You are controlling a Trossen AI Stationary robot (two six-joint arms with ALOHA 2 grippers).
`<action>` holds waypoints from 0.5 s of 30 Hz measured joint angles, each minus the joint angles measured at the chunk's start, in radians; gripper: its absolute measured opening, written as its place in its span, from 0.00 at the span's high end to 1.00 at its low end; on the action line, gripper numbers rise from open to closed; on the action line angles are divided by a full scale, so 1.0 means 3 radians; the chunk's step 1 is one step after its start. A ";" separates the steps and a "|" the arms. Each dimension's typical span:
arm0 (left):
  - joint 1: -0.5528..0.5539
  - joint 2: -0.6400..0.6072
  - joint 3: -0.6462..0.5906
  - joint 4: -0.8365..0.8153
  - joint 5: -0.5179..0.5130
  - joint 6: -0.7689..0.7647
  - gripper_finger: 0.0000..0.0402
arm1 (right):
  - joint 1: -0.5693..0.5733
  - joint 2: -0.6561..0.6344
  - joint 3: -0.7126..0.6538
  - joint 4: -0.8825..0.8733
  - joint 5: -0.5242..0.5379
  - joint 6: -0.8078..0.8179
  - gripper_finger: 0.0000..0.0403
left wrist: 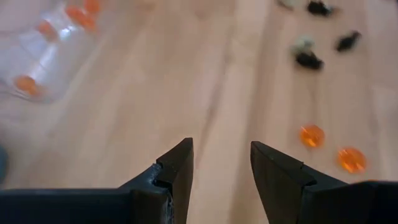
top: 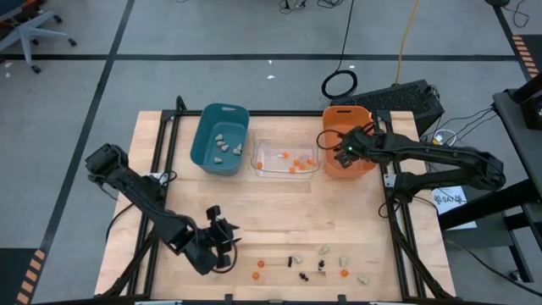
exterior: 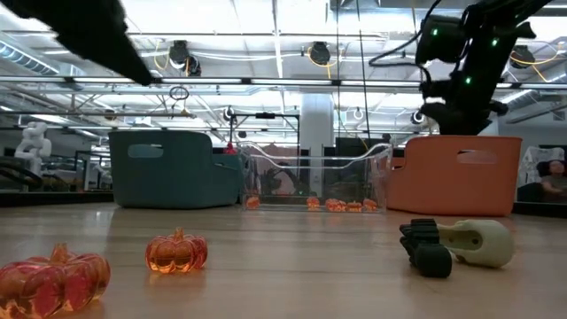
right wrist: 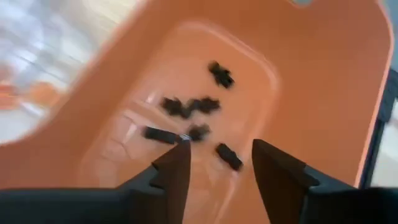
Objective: Sort Halloween decoration
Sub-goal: Put the white skull toy into the blue bin
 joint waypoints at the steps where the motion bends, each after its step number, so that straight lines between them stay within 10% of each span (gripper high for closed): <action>1: -0.0038 0.0000 0.0000 -0.0016 0.0054 -0.0049 0.60 | 0.0076 -0.0046 0.0036 -0.0013 -0.0003 -0.0016 0.60; 15: -0.0435 0.0000 0.0000 -0.0315 0.0295 -0.0565 0.60 | 0.2072 -0.0690 0.0132 0.1581 0.0024 -0.0695 0.57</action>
